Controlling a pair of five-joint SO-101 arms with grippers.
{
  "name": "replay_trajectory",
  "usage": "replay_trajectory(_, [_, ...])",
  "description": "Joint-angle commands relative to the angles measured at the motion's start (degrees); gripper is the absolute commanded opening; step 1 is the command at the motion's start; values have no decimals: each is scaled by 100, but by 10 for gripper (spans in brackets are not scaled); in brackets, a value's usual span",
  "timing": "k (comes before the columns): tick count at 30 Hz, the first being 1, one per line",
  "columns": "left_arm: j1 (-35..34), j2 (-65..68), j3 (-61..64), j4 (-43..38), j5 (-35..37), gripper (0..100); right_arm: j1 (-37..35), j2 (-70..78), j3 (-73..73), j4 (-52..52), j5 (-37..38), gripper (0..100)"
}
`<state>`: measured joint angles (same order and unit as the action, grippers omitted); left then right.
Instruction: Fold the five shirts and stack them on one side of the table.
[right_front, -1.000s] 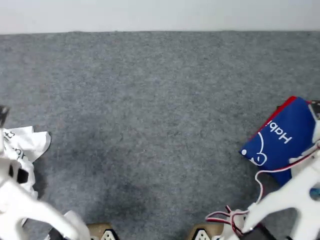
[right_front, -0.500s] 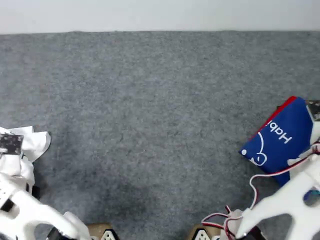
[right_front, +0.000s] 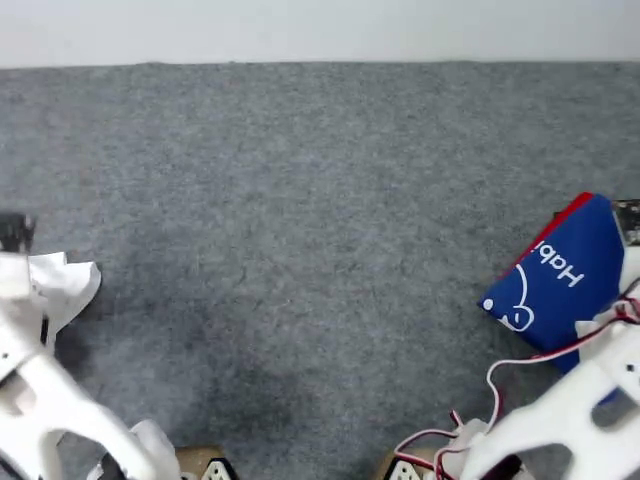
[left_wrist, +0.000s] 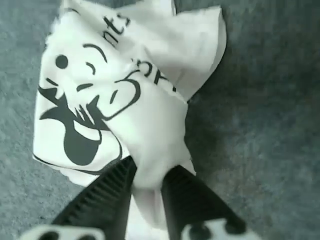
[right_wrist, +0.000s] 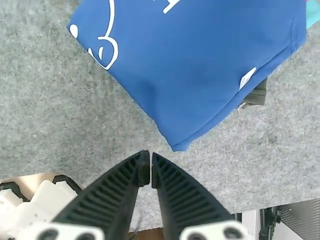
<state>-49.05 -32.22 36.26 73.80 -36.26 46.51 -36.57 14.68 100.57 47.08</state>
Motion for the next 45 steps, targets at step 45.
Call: replay_trajectory(45, [3727, 809, -875, -448, 2031, 185, -1059, -347, 633, 215, -70, 12])
